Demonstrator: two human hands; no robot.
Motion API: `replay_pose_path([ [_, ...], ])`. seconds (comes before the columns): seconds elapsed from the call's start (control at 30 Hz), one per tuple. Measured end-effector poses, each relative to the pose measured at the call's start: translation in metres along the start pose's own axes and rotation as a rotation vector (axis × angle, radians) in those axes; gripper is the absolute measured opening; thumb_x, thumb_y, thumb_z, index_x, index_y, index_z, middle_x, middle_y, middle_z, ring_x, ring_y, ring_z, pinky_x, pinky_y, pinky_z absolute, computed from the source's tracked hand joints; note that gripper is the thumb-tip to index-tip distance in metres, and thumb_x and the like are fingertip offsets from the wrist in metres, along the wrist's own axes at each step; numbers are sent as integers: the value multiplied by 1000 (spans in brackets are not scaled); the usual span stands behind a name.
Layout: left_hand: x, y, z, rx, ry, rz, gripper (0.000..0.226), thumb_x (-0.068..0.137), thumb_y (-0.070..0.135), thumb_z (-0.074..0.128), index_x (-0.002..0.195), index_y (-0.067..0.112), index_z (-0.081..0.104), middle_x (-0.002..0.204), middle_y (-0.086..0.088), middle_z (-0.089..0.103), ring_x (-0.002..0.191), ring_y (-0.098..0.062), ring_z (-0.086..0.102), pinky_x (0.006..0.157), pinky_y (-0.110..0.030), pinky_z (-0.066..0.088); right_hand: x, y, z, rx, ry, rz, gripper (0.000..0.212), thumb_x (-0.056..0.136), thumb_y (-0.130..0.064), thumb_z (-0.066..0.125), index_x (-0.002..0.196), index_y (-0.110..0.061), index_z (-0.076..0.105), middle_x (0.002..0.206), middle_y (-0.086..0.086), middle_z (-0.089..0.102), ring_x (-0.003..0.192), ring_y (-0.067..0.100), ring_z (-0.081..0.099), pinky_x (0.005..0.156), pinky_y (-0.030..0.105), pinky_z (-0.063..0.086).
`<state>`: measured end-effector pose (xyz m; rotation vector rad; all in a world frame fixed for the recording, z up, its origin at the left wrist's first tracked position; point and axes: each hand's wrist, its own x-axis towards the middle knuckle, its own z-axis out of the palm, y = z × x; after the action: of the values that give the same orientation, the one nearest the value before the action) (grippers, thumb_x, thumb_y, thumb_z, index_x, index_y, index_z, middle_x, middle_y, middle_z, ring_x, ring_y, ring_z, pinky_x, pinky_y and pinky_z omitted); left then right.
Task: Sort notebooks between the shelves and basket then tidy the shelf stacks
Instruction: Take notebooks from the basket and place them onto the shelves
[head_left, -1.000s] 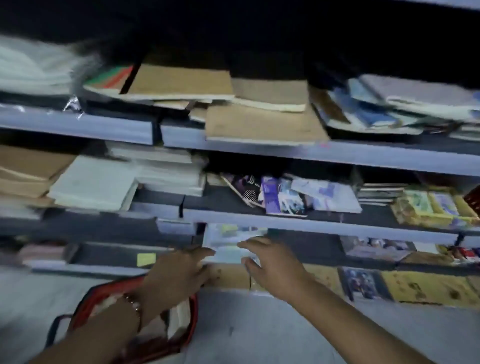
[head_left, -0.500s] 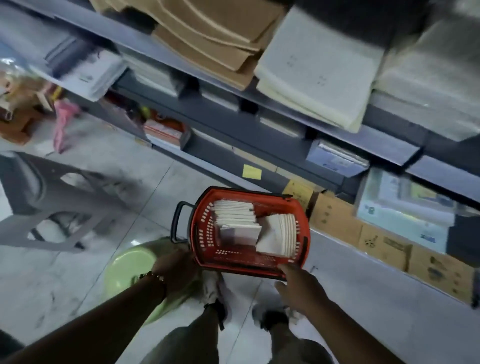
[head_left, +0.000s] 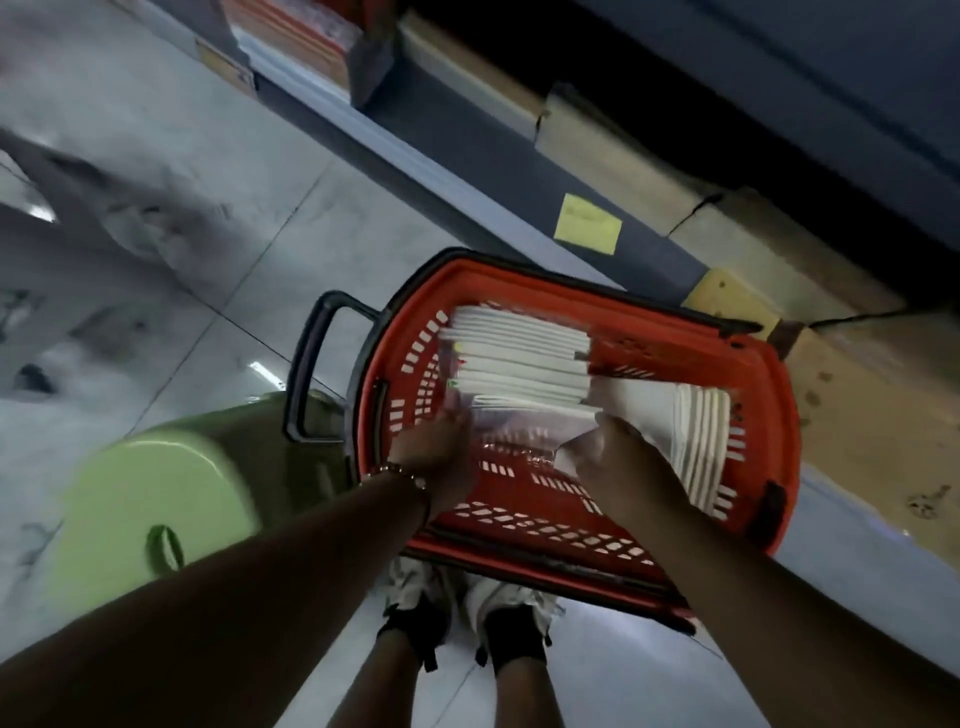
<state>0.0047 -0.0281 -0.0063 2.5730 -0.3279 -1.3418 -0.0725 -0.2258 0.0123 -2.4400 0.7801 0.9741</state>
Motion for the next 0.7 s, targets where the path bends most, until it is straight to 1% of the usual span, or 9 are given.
replay_pose_path([
  [0.03,9,3,8,42,42,15,65,97,18,47,154,17,15,151,-13,42,112,-33,61,87,-44,51,10,4,10,0,27,-12,61,94,-39,58,148,-24,33,140,3,55,119,27,58,90,38,50],
  [0.1,19,3,18,-66,192,28,50,95,14,47,141,17,27,130,-11,59,89,-25,65,68,-36,51,31,9,19,80,82,-11,65,91,-36,63,146,-29,28,121,4,66,97,26,67,74,37,56],
  [0.2,27,0,42,-255,273,10,27,95,18,49,120,22,38,100,-3,67,74,-17,57,58,-30,40,39,15,31,119,171,6,57,85,-37,74,129,-26,40,112,1,67,89,23,66,68,34,55],
  [0.3,31,-6,53,-233,171,66,35,101,21,47,133,22,33,109,-2,67,86,-16,61,70,-31,47,39,25,40,175,221,9,61,79,-37,82,125,-24,43,115,0,65,90,19,61,67,30,48],
  [0.37,32,-8,58,-71,92,106,30,101,21,48,131,24,47,116,-5,68,100,-24,64,84,-39,52,34,29,48,250,218,-7,67,79,-32,83,131,-25,41,120,0,62,91,13,57,69,29,48],
  [0.47,27,-12,56,41,74,115,29,101,20,47,125,20,62,116,-7,68,104,-27,64,89,-41,52,21,34,48,404,182,8,76,78,-25,84,140,-24,39,123,-3,57,103,17,59,72,24,49],
  [0.53,13,-12,45,-29,103,164,29,102,25,46,125,24,62,116,-2,69,104,-22,65,90,-39,53,12,38,42,501,104,69,68,80,-24,81,138,-21,45,117,-4,56,102,17,59,70,21,45],
  [0.63,-21,-3,16,-307,99,278,23,103,30,46,118,31,63,113,9,70,101,-6,66,88,-32,55,-2,45,29,667,-16,133,31,80,-23,80,108,-24,66,102,-4,69,96,21,66,80,32,52],
  [0.7,-49,7,-12,-507,58,312,17,101,33,52,113,32,64,106,14,71,95,2,66,84,-29,57,-16,46,13,798,-79,116,18,82,-20,78,98,-24,72,93,-4,74,95,20,69,84,34,52],
])
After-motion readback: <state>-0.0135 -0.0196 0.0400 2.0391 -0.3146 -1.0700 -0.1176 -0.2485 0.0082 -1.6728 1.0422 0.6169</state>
